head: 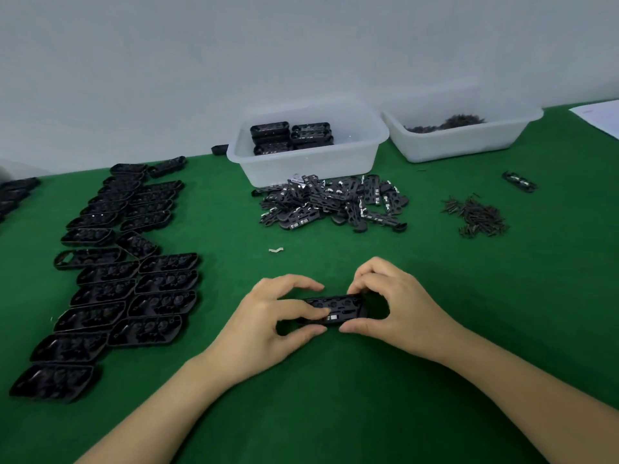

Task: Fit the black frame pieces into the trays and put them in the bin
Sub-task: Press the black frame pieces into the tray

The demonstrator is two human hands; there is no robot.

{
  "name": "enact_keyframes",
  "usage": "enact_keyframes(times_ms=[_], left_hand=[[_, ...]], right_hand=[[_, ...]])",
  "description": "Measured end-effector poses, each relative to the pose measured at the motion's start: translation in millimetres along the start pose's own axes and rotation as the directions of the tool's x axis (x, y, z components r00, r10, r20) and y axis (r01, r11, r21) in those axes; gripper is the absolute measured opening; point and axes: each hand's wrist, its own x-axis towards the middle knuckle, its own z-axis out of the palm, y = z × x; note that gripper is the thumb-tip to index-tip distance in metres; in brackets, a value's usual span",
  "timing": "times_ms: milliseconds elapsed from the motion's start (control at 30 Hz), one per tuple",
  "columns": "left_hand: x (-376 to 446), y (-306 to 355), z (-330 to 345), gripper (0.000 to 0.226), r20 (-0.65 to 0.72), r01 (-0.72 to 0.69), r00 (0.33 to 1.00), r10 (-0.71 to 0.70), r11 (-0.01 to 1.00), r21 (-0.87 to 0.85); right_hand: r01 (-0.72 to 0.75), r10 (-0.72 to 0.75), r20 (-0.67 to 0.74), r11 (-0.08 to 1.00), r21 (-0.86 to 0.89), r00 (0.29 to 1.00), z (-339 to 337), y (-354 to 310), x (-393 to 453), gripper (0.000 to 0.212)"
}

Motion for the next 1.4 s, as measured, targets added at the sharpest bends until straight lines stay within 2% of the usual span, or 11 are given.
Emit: enact_keyframes(times_ms=[167, 267, 367, 500, 700, 1000, 1067, 1133, 1233, 1300, 1400], left_hand=[[4.2, -9.5, 4.5, 0.02, -0.029, -0.061, 0.998, 0.058, 0.99, -0.128], [3.1, -13.4, 6.9, 0.024, -0.056, -0.088, 0.995, 0.082, 0.991, -0.099], [3.4, -13.7, 8.1, 0.025, -0.074, -0.092, 0.994, 0.085, 0.992, -0.092], [3.2, -12.8, 7.8, 0.026, -0.082, -0.088, 0.993, 0.081, 0.993, -0.084], [1.4, -12.4, 9.0, 0.026, -0.084, -0.068, 0.995, 0.06, 0.993, -0.097], [2.7, -2.4, 5.3, 0.025, -0.123, -0.066, 0.991, 0.061, 0.997, -0.032], [3.6, 1.3, 4.8, 0.026, -0.173, -0.048, 0.984, 0.045, 0.999, -0.015], [6.6, 8.8, 3.9, 0.024, -0.274, -0.027, 0.961, 0.026, 1.0, 0.0], [14.6, 27.6, 6.6, 0.016, -0.457, 0.014, 0.889, -0.027, 0.999, -0.032], [15.5, 37.7, 6.7, 0.019, -0.5, 0.063, 0.861, -0.095, 0.995, -0.081], [17.9, 47.3, 14.9, 0.018, -0.509, 0.06, 0.851, -0.128, 0.987, -0.148]], right_hand=[[-0.006, -0.006, 0.17, 0.998, 0.069, 0.986, -23.3, 1.7, 2.8, 0.042], [-0.034, 0.028, -0.091, 0.997, -0.065, 0.995, -68.4, 23.0, 10.3, 0.018], [-0.205, 0.105, -0.288, 0.917, -0.343, 0.952, -108.5, 53.4, 10.5, 0.005], [-0.354, 0.228, -0.303, 0.808, -0.472, 0.925, -117.4, 80.6, 5.4, 0.008], [-0.338, 0.136, -0.343, 0.687, -0.643, 0.929, -97.0, 82.9, 9.3, 0.02], [-0.449, 0.178, -0.441, 0.614, -0.649, 0.88, -85.6, 81.4, 14.5, 0.015], [-0.439, 0.156, -0.46, 0.659, -0.611, 0.874, -85.3, 70.4, 14.4, 0.013], [-0.341, 0.101, -0.457, 0.808, -0.481, 0.884, -78.2, 48.6, 14.7, 0.008], [-0.158, 0.139, -0.253, 0.986, -0.056, 0.957, -59.0, -3.2, 9.4, 0.017], [-0.118, 0.132, -0.058, 0.973, 0.196, 0.99, -41.2, -34.4, 6.1, 0.021], [-0.127, 0.125, 0.031, 0.91, 0.394, 0.992, -34.6, -51.1, -3.3, 0.017]])
